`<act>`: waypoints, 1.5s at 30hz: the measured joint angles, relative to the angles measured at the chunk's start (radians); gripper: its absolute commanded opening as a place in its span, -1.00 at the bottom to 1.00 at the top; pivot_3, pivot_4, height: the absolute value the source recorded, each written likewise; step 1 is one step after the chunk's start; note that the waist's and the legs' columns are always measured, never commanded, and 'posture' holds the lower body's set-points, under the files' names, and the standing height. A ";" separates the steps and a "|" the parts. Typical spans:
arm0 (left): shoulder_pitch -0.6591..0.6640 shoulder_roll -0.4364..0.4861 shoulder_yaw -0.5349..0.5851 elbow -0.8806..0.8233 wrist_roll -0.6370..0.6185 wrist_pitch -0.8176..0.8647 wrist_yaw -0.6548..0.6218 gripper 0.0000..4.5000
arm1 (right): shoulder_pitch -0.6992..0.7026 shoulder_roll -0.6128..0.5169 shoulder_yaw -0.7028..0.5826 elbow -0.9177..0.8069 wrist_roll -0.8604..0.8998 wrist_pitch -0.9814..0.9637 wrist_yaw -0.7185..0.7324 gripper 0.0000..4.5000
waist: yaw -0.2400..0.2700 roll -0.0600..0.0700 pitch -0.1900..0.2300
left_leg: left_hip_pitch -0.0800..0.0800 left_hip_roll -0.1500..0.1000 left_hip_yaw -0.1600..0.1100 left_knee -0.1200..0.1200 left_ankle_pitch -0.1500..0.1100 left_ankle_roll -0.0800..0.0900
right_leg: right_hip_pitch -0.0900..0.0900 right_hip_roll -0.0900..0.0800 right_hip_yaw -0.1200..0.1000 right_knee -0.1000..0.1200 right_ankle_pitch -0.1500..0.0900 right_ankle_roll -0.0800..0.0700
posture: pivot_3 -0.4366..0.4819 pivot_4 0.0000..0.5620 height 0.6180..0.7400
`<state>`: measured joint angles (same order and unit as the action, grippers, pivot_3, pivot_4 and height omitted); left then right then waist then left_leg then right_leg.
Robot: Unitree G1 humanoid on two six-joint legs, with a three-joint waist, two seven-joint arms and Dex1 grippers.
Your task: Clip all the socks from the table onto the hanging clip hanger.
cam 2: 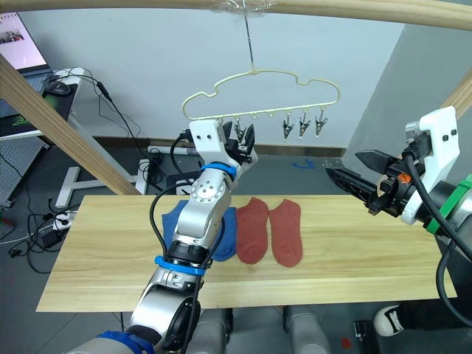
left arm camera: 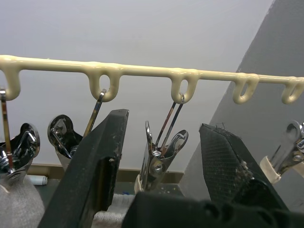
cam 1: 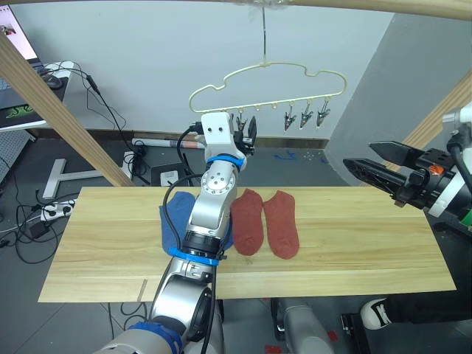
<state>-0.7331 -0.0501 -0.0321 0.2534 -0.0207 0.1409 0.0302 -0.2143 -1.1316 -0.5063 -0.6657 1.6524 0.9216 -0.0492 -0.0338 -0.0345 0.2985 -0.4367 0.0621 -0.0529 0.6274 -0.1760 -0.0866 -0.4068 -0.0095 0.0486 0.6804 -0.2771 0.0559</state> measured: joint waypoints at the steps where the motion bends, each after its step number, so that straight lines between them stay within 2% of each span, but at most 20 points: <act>1: -0.001 0.000 0.000 0.000 0.000 0.000 0.000 0.19 | 0.000 0.000 0.000 0.000 0.000 -0.001 0.000 0.66 | 0.000 0.000 0.000 | 0.000 0.000 0.000 0.000 0.000 0.000 | 0.000 0.000 0.000 0.000 0.000 0.000 | -0.32 -0.06 1.00; 17: -0.021 -0.003 0.001 0.015 -0.005 0.000 -0.003 0.19 | 0.006 -0.003 0.000 0.000 0.018 -0.020 -0.019 0.66 | 0.000 0.000 0.000 | 0.000 0.000 0.000 0.000 0.000 0.000 | 0.000 0.000 0.000 0.000 0.000 0.000 | -0.33 -0.03 1.00; 20: -0.021 -0.005 0.001 0.017 -0.007 0.000 -0.003 -0.05 | 0.008 -0.003 0.000 0.000 0.018 -0.021 -0.020 0.66 | 0.000 0.000 0.000 | 0.000 0.000 0.000 0.000 0.000 0.000 | 0.000 0.000 0.000 0.000 0.000 0.001 | -0.33 -0.03 1.00; 23: -0.021 -0.006 0.001 0.024 -0.008 0.000 -0.004 -0.45 | 0.008 -0.003 0.000 0.000 0.018 -0.021 -0.020 0.66 | 0.000 0.000 0.000 | 0.000 0.000 0.000 0.000 0.000 0.000 | 0.000 0.000 0.000 0.000 0.000 0.001 | -0.33 -0.02 1.00; 26: -0.021 -0.006 0.002 0.024 -0.009 -0.001 -0.005 -0.76 | 0.008 -0.003 0.001 0.000 0.018 -0.021 -0.020 0.66 | 0.000 0.000 0.000 | 0.000 0.000 0.000 0.000 0.000 0.000 | 0.000 0.000 0.000 -0.001 0.000 0.001 | -0.32 -0.02 1.00; 29: -0.026 -0.006 0.002 0.024 -0.011 -0.001 -0.005 -0.93 | 0.008 -0.003 0.005 0.000 0.018 -0.022 -0.020 0.66 | 0.000 0.000 0.000 | 0.000 0.000 0.000 0.000 0.000 0.000 | 0.000 0.000 0.000 -0.001 -0.001 0.001 | -0.31 -0.02 1.00; 36: -0.034 -0.010 0.019 0.016 -0.047 0.024 -0.033 -0.93 | -0.007 -0.002 0.062 0.002 -0.001 -0.030 -0.018 0.66 | 0.000 0.000 0.000 | 0.000 0.000 0.000 0.000 0.000 0.000 | 0.000 0.000 0.000 -0.001 -0.001 0.001 | -0.28 -0.04 1.00; 42: -0.048 -0.015 0.061 -0.055 -0.139 0.158 -0.078 -0.93 | -0.064 -0.004 0.253 0.028 -0.173 0.005 -0.002 0.66 | 0.000 0.000 0.000 | 0.000 0.000 0.000 -0.001 0.000 0.000 | 0.000 0.000 0.000 -0.001 -0.001 0.001 | -0.26 -0.06 1.00; 45: -0.057 -0.015 0.098 -0.085 -0.207 0.239 -0.099 -0.93 | -0.113 0.019 0.369 0.058 -0.287 0.033 0.011 0.91 | 0.000 0.000 0.000 | 0.000 0.000 0.000 -0.001 0.000 0.000 | -0.001 0.000 0.000 -0.001 -0.001 0.001 | -0.24 -0.07 1.00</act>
<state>-0.7903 -0.0652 0.0657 0.1681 -0.2279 0.3802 -0.0688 -0.3271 -1.1123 -0.1373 -0.6082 1.3655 0.9543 -0.0385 -0.0343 -0.0348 0.2990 -0.4370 0.0622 -0.0530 0.6266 -0.1762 -0.0865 -0.4074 -0.0094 0.0485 0.6790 -0.2777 0.0568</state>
